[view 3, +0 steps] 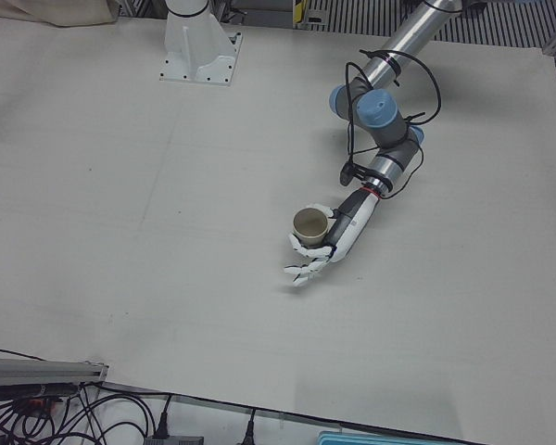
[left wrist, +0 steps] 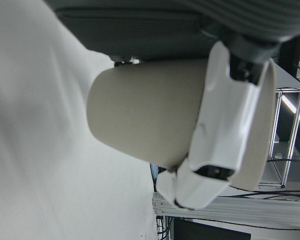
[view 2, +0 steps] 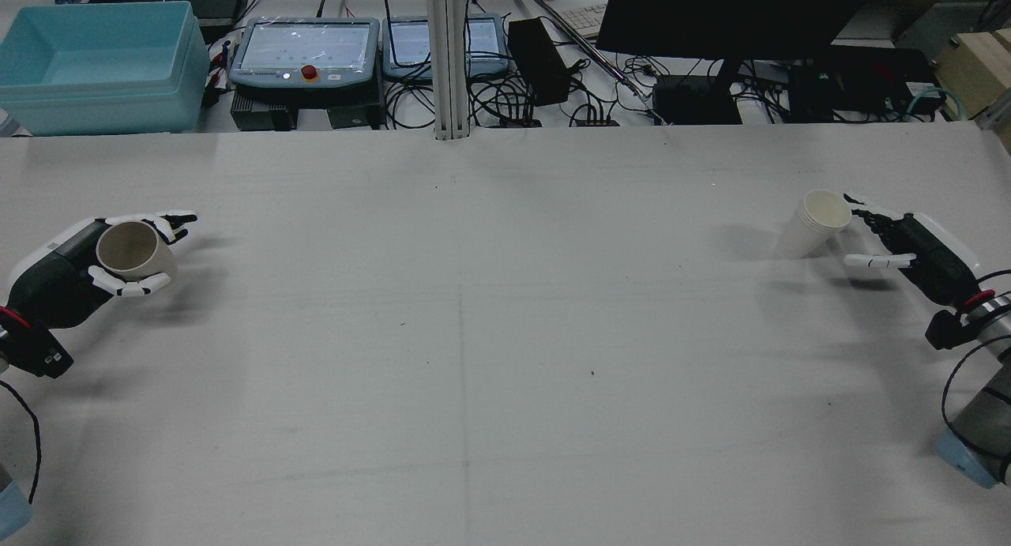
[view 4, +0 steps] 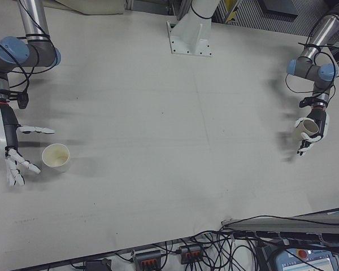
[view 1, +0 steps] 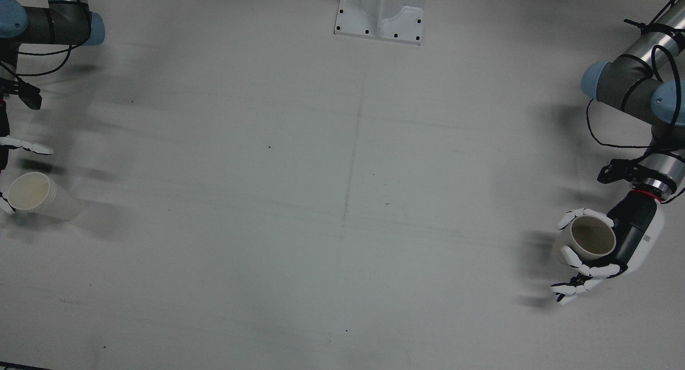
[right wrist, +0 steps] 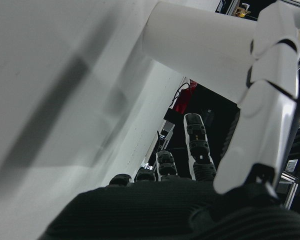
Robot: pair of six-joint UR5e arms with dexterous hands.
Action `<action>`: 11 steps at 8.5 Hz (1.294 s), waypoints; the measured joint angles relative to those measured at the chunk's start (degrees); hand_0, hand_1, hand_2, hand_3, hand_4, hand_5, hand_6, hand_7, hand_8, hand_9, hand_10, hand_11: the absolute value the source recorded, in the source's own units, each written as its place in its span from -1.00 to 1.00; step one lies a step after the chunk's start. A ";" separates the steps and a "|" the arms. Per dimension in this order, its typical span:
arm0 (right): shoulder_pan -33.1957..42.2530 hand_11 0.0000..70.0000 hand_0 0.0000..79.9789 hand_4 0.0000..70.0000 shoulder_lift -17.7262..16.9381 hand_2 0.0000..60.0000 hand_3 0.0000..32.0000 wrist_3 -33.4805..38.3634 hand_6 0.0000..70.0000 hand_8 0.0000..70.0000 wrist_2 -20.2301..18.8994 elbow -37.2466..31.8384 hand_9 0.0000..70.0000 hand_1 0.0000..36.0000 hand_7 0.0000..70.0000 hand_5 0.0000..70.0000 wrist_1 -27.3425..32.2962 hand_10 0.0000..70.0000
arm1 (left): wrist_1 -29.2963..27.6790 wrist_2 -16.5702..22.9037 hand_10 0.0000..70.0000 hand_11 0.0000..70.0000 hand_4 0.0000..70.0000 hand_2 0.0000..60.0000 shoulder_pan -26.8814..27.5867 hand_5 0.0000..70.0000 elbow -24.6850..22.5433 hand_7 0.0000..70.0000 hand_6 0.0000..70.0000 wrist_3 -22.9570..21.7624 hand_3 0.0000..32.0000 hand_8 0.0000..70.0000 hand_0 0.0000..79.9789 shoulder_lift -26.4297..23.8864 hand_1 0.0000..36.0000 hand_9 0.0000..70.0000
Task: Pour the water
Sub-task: 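Lift both cups off the table with both hands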
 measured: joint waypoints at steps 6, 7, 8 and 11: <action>-0.23 -1.00 0.30 -0.30 3.82 -0.53 -1.00 -2.89 -0.74 -0.93 0.50 -1.94 -0.96 0.02 -0.61 -0.66 -0.17 -1.00 | 0.22 -0.84 -0.79 -0.61 1.00 1.00 0.21 1.00 -0.11 -0.33 -0.32 0.01 -1.00 -0.61 1.00 -1.26 1.00 -0.67; -0.31 -0.95 0.34 -0.18 4.62 -0.42 -1.00 -3.60 -0.64 -0.87 0.49 -1.95 -0.86 0.14 -0.43 -0.55 -0.20 -0.99 | 0.26 -0.85 -0.79 -0.61 1.00 1.00 0.21 1.00 -0.14 -0.33 -0.32 -0.01 -1.00 -0.61 1.00 -1.43 1.00 -0.67; -0.51 -0.64 0.53 0.19 5.38 -0.06 -1.00 -4.24 -0.30 -0.60 0.50 -1.96 -0.44 0.50 0.07 -0.17 -0.23 -0.79 | 0.28 -0.88 -0.79 -0.61 1.00 1.00 0.21 1.00 -0.19 -0.33 -0.32 -0.04 -1.00 -0.61 1.00 -1.53 1.00 -0.67; -2.80 0.88 1.00 0.18 6.91 1.00 -1.00 -5.76 0.34 0.18 0.41 -1.75 0.60 1.00 0.89 0.61 -0.51 0.26 | 0.27 -0.94 -0.78 -0.60 1.00 1.00 0.20 1.00 -0.49 -0.33 -0.31 -0.07 -1.00 -0.61 1.00 -1.59 1.00 -0.67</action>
